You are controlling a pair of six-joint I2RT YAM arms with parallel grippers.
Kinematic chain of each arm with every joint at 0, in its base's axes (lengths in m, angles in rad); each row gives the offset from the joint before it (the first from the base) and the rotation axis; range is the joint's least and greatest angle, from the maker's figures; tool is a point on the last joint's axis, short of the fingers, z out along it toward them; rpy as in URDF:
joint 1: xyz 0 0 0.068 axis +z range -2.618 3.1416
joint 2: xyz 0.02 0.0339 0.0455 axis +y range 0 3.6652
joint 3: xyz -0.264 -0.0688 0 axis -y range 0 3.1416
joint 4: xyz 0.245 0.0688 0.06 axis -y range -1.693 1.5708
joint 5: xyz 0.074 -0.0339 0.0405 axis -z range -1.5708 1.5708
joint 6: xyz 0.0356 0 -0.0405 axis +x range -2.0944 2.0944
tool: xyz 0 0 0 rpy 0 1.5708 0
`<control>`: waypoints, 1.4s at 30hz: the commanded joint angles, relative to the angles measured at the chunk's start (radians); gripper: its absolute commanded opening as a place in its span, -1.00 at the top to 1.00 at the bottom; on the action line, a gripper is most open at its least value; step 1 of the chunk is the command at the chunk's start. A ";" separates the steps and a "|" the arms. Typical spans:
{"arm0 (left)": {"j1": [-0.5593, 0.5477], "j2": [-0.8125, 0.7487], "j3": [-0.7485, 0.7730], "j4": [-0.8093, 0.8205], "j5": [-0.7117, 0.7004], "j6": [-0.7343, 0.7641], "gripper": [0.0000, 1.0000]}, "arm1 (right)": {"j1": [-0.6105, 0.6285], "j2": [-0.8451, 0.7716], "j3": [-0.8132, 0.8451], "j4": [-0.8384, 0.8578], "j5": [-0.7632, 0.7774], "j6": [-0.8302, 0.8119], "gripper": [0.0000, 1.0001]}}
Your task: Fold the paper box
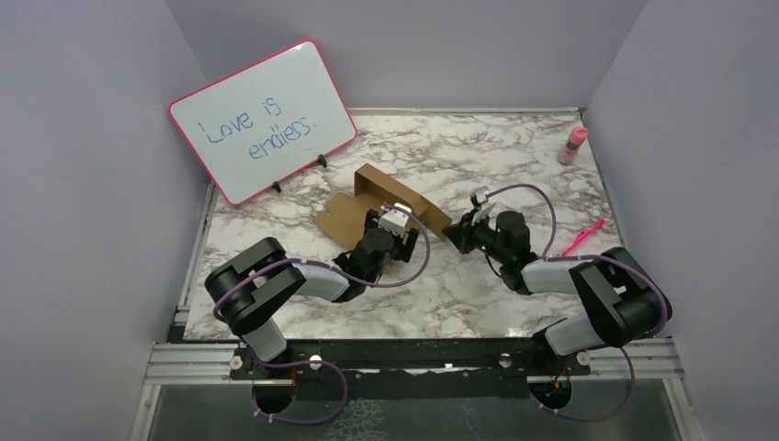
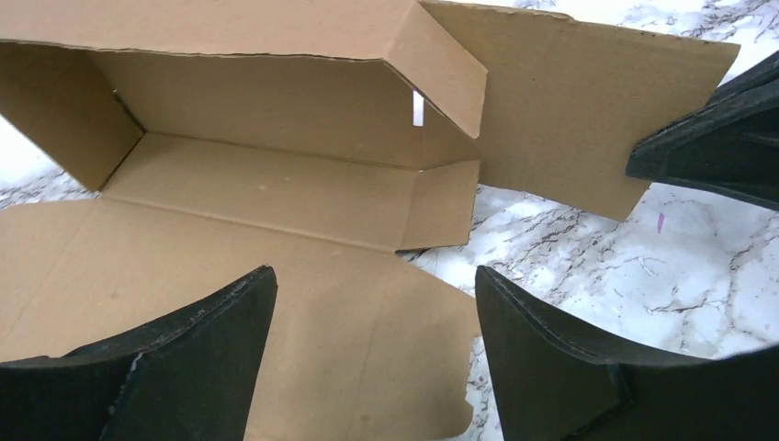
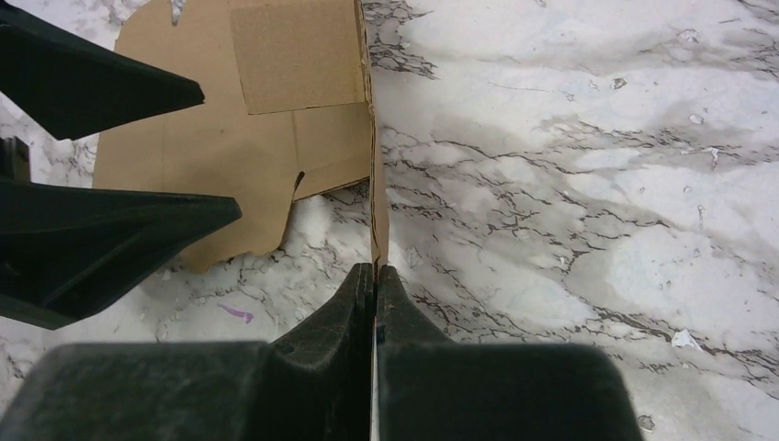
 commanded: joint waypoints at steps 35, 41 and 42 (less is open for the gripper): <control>0.178 0.306 -0.019 0.402 0.218 -0.088 -0.02 | 0.076 -0.012 0.008 0.033 -0.045 -0.090 0.70; 0.196 0.315 -0.050 0.438 0.248 -0.118 0.02 | 0.077 -0.066 0.015 0.009 0.015 -0.066 0.30; 0.198 0.315 -0.051 0.438 0.251 -0.118 0.02 | 0.076 -0.083 0.018 -0.005 0.041 -0.061 0.25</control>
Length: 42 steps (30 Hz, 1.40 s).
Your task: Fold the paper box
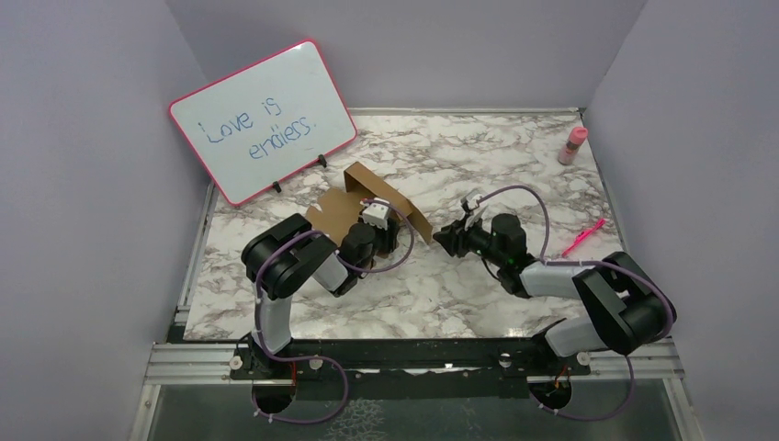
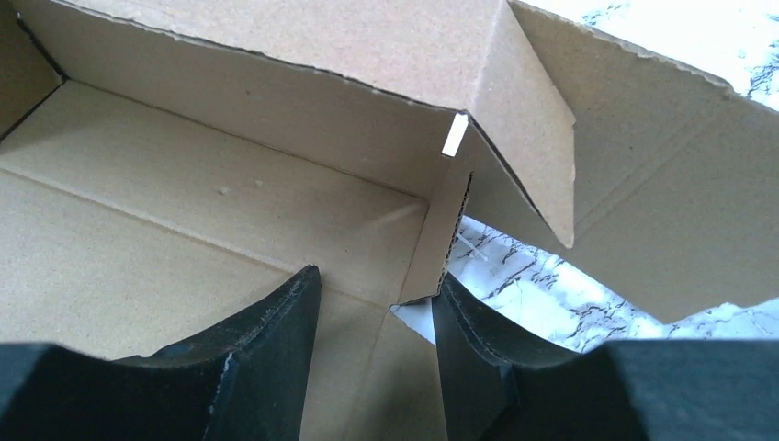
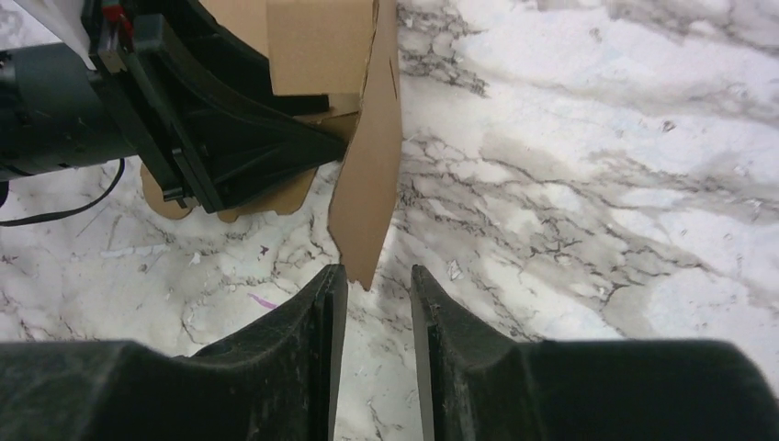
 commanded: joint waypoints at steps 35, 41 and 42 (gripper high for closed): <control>0.064 0.079 -0.024 0.064 0.174 -0.121 0.12 | 0.002 0.305 0.380 -0.102 -0.237 -0.029 0.05; 0.064 0.076 -0.024 0.064 0.189 -0.127 0.12 | 0.002 0.351 0.390 -0.052 -0.239 0.008 0.01; 0.064 0.075 -0.024 0.064 0.191 -0.127 0.12 | 0.002 0.360 0.390 -0.041 -0.234 0.017 0.00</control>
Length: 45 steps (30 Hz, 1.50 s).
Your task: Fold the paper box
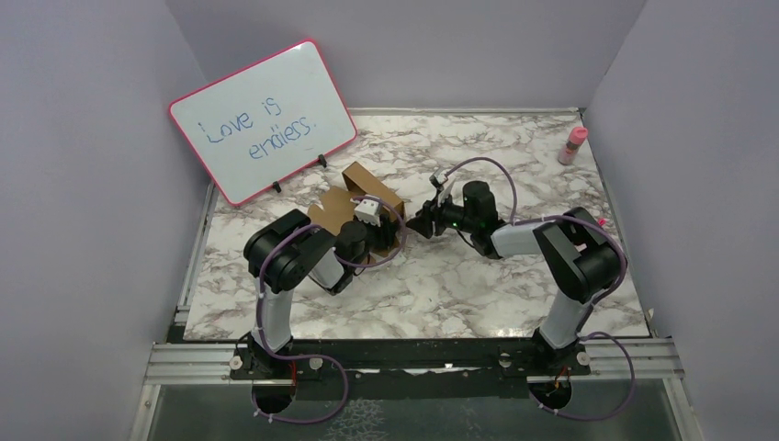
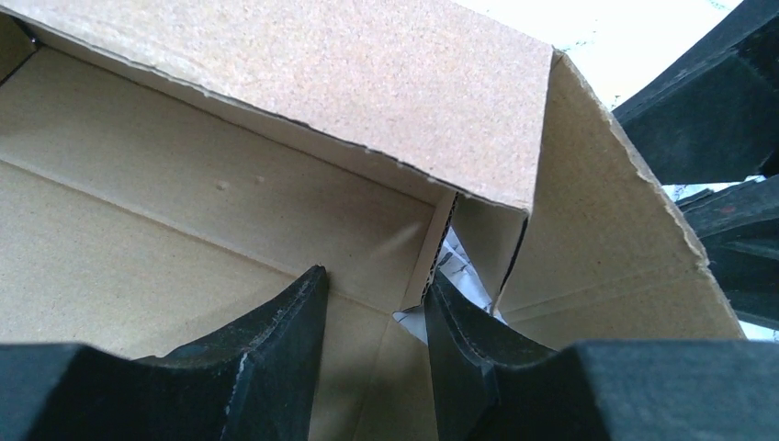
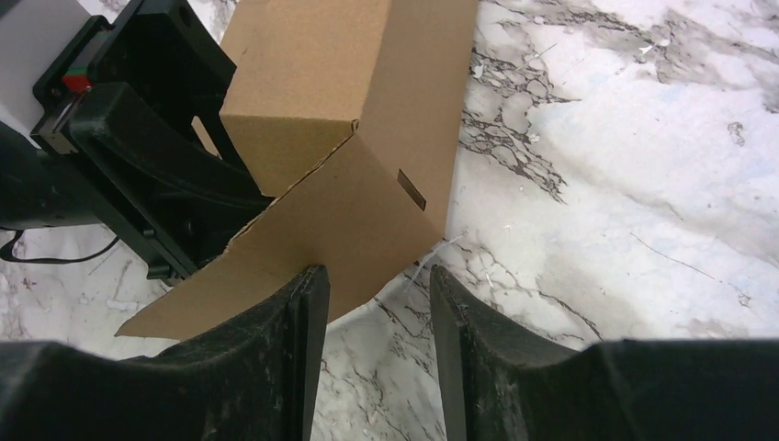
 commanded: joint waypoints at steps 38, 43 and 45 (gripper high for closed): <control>0.046 -0.256 -0.095 -0.208 0.109 -0.102 -0.33 | 0.004 0.121 -0.017 0.230 -0.085 0.110 -0.03; 0.052 -0.327 -0.128 -0.280 0.136 -0.125 -0.38 | 0.007 0.101 -0.063 0.245 -0.078 0.114 -0.03; 0.055 -0.366 -0.144 -0.318 0.137 -0.133 -0.39 | 0.009 0.094 -0.074 0.250 -0.079 0.118 -0.03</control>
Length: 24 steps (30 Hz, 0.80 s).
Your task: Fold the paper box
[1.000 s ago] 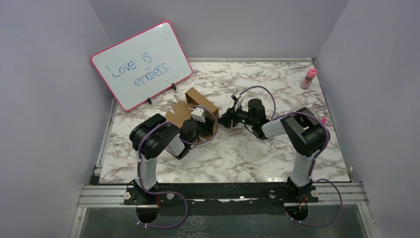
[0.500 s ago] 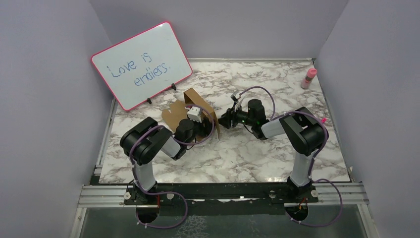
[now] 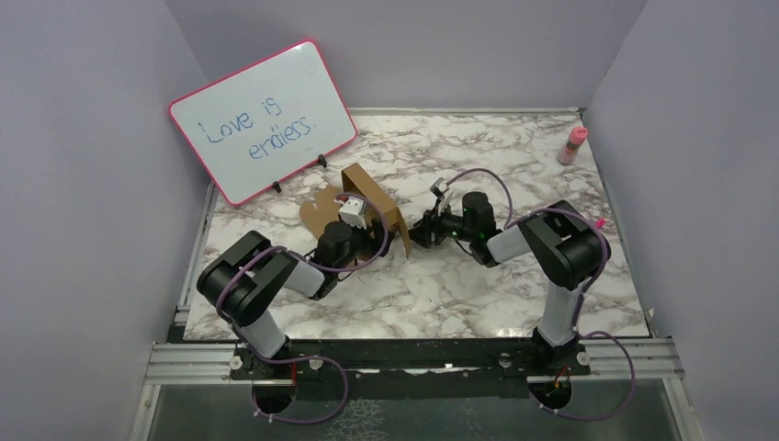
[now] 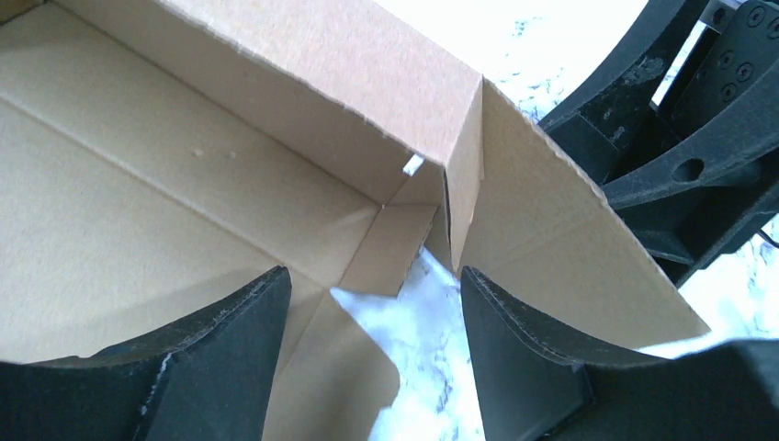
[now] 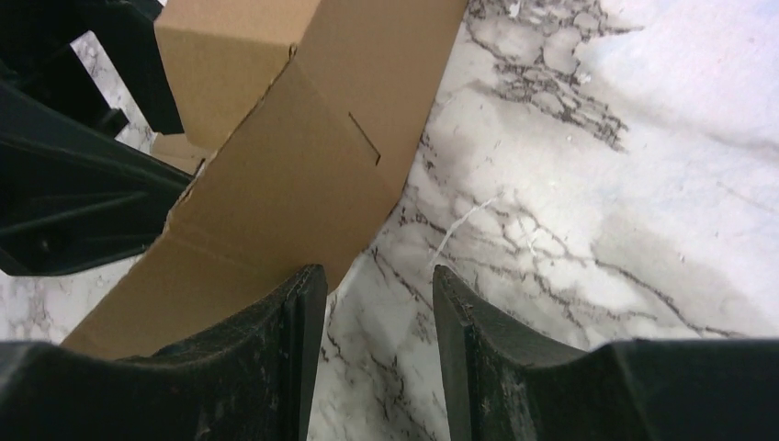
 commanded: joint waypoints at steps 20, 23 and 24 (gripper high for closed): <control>0.078 -0.077 -0.030 -0.301 0.029 -0.113 0.15 | 0.087 -0.016 0.031 0.043 0.018 -0.007 -0.10; 0.078 -0.065 -0.030 -0.301 0.067 -0.131 0.19 | 0.110 -0.021 0.031 0.049 0.069 -0.011 -0.12; 0.078 -0.062 -0.029 -0.301 0.082 -0.137 0.21 | 0.116 -0.021 0.026 0.061 0.092 -0.007 -0.13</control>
